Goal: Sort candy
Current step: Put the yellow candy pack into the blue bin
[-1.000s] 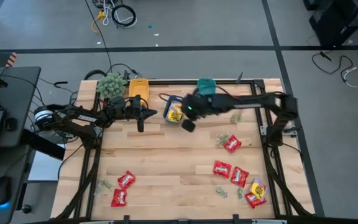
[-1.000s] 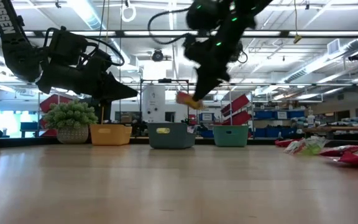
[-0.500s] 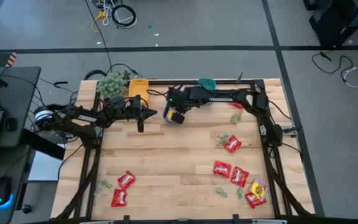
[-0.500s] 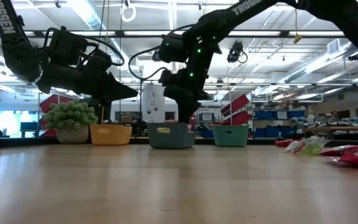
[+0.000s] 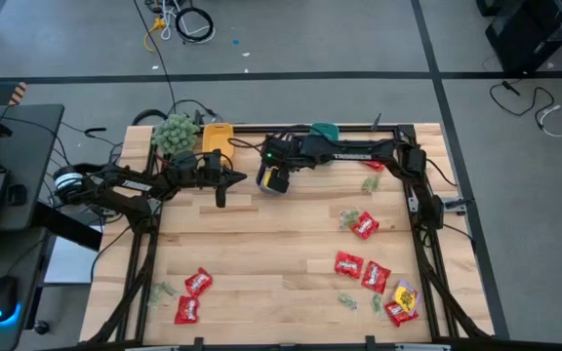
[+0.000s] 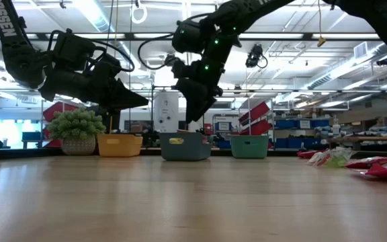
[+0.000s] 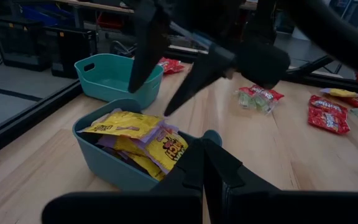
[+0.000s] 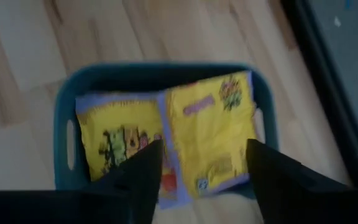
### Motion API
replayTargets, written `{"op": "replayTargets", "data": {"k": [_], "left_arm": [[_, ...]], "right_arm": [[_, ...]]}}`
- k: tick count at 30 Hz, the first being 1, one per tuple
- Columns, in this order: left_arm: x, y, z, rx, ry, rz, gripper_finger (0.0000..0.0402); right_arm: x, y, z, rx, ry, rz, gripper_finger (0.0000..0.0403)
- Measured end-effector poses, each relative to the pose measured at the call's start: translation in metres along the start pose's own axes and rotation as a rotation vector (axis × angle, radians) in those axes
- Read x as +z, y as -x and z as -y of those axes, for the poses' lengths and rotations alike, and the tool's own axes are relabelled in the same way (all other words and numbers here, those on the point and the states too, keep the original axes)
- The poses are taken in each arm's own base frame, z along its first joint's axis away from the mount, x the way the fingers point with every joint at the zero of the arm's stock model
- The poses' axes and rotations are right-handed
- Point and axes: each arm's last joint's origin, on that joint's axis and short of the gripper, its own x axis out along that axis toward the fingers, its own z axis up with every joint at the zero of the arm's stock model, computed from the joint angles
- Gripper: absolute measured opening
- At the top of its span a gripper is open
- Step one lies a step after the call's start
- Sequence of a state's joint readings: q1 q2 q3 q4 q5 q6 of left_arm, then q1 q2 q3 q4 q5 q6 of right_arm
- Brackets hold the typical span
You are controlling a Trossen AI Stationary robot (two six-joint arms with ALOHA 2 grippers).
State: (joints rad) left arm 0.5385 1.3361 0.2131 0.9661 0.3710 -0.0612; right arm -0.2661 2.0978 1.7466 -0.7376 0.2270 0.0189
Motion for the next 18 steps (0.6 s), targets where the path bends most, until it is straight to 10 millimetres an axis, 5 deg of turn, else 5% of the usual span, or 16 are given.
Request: {"op": "replayTargets", "data": {"k": [7, 18], "left_arm": [[0.0, 0.0, 0.0, 0.0, 0.0, 0.0, 0.0001], [0.0, 0.0, 0.0, 0.0, -0.001, 0.001, 0.0001]], "right_arm": [[-0.002, -0.024, 0.008, 0.014, -0.044, 0.042, 0.0025], [-0.008, -0.036, 0.009, 0.026, -0.079, 0.097, 0.0002]]}}
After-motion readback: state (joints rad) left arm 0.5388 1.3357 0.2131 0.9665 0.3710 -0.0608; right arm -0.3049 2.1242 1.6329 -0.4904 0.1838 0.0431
